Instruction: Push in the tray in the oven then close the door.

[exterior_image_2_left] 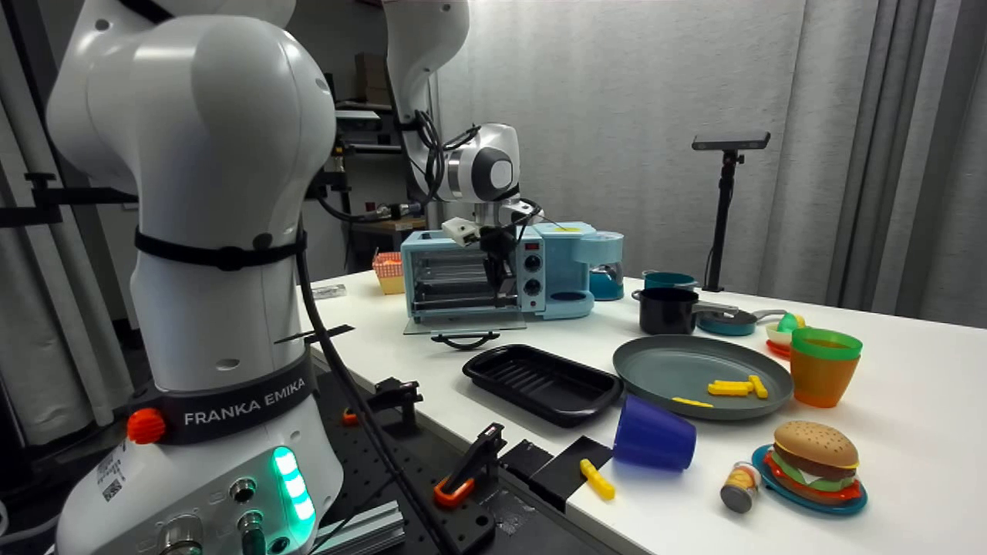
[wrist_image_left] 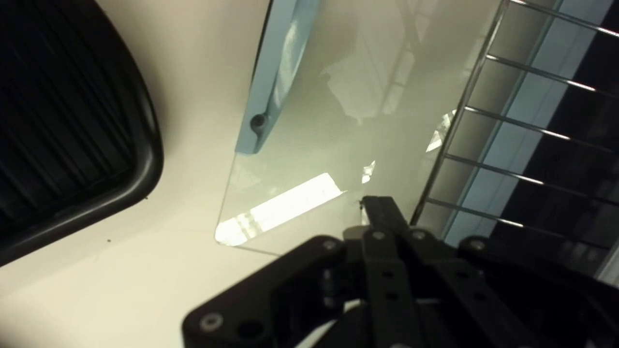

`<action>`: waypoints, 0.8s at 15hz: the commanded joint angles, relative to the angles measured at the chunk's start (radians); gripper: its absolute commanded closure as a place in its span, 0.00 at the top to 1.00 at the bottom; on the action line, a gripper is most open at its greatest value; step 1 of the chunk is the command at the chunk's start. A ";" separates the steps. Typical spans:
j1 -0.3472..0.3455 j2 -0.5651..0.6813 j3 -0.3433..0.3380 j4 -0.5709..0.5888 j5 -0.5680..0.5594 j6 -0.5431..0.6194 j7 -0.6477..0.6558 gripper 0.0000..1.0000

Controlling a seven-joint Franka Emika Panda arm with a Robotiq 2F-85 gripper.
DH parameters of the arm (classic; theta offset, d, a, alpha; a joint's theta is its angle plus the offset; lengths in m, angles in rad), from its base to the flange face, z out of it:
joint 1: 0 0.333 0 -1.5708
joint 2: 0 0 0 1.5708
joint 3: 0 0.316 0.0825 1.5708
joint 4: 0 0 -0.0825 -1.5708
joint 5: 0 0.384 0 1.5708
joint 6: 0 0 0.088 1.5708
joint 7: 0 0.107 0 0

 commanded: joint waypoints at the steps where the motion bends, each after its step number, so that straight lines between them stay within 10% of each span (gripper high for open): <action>1: 0.012 0.014 -0.005 -0.010 0.036 0.083 0.033 0.00; 12: 0.003 0.035 0.037 -0.021 0.162 0.203 0.017 0.00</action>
